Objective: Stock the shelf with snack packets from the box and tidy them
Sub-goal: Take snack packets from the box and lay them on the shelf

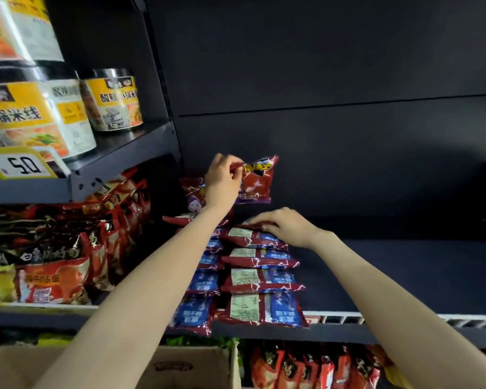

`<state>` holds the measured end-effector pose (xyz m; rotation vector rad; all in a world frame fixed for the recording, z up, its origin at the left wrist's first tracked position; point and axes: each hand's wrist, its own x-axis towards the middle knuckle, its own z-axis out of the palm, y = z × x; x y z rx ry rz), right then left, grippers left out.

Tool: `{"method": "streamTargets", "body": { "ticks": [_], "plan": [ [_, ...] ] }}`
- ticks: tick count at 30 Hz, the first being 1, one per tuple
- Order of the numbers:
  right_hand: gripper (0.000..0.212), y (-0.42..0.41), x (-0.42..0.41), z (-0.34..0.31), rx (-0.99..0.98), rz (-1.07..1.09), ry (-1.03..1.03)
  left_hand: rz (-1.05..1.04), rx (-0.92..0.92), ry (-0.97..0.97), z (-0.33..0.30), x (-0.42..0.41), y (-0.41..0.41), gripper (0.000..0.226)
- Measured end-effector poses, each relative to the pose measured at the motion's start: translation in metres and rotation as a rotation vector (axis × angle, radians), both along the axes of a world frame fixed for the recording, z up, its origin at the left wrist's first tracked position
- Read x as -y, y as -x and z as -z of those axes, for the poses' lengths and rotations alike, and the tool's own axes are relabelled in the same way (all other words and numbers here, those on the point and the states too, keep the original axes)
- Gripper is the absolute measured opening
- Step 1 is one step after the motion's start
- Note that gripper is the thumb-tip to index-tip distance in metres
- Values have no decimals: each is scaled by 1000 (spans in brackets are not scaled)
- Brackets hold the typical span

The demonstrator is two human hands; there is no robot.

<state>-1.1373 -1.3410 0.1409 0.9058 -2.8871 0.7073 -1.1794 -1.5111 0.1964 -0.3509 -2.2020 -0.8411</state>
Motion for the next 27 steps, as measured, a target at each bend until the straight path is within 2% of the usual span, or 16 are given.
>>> {"method": "streamTargets", "body": {
  "ticks": [4,7,10,13,16,20,24,27],
  "plan": [
    [23,-4,0,-4,-186,90,-70,172,182,302,25,-14,0,14],
    [12,-9,-1,-5,-303,176,-65,192,362,481,26,-12,-3,18],
    [7,-12,0,-4,-328,202,-18,226,590,672,24,-3,-5,18],
    [8,-14,4,-3,-288,227,-5,211,657,851,22,5,-9,26],
    [11,-21,6,-4,-242,261,72,180,579,930,17,12,-16,33],
    [16,-46,5,-20,-286,260,224,92,264,928,10,22,-45,36],
    [24,-92,12,-44,-451,257,258,99,-41,791,2,40,-102,31],
    [20,-137,32,-49,-612,261,326,171,-286,645,9,69,-154,25]
  ]
}}
